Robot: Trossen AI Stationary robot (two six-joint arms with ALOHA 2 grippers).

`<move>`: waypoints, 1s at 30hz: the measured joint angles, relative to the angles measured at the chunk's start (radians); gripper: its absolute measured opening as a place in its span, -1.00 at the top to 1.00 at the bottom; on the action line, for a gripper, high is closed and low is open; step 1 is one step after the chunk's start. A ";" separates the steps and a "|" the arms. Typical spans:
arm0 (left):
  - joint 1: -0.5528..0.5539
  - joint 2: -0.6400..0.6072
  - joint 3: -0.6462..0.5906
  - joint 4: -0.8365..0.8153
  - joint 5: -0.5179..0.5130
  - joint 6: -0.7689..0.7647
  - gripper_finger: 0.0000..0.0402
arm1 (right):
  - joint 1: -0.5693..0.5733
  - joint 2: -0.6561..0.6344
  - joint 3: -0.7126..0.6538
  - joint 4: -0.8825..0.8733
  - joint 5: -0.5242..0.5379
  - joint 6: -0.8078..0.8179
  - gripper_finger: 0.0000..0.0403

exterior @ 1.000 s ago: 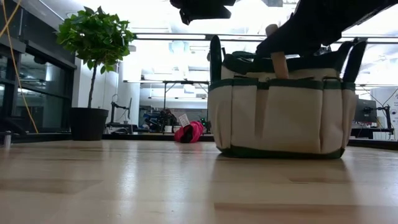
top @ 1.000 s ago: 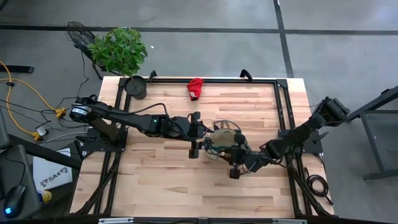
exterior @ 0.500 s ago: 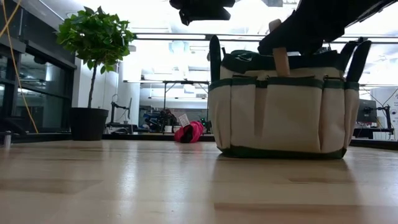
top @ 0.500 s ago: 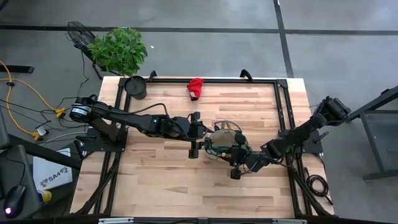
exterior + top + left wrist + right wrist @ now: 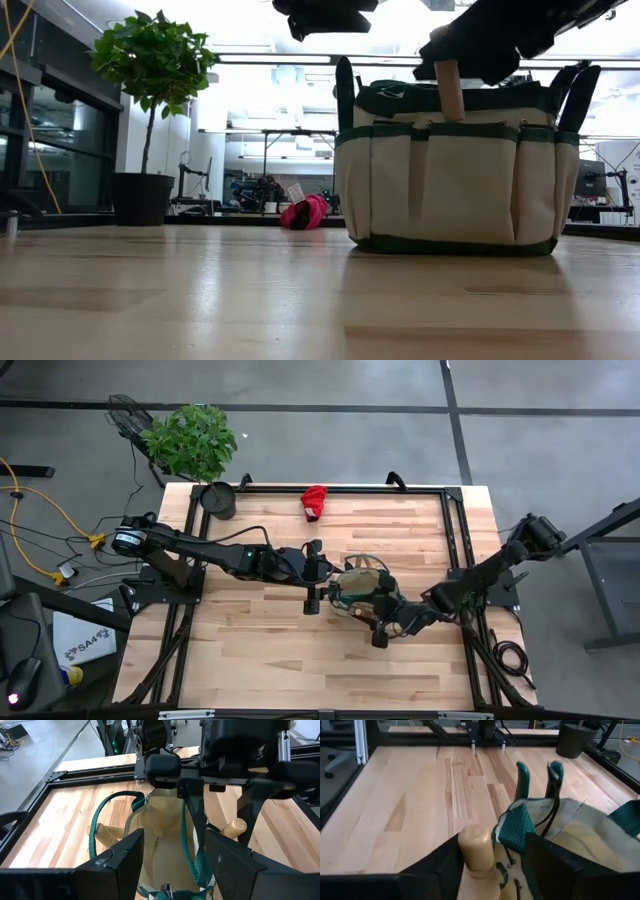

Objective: Pick & Place Garden tools in Gardening bag
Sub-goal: Put the hand rake into the gardening bag, then put the red gloves into the gardening bag

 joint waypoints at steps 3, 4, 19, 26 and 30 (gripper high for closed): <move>0.000 0.000 0.000 0.000 -0.011 0.000 -0.03 | 0.001 -0.030 0.000 -0.005 0.000 0.000 -0.08; 0.000 0.000 0.000 0.000 -0.015 0.000 -0.03 | 0.003 -0.043 0.000 -0.009 0.000 0.000 -0.11; 0.000 -0.039 0.002 -0.063 -0.260 -0.055 -0.03 | 0.089 -0.267 0.000 -0.127 0.206 -0.011 -0.17; 0.042 -0.045 0.001 -0.157 -0.380 -0.167 -0.03 | 0.136 -0.325 0.000 -0.151 0.448 0.012 -0.17; 0.116 -0.045 0.001 -0.233 -0.385 -0.250 -0.03 | 0.155 -0.340 0.000 -0.151 0.549 0.025 -0.17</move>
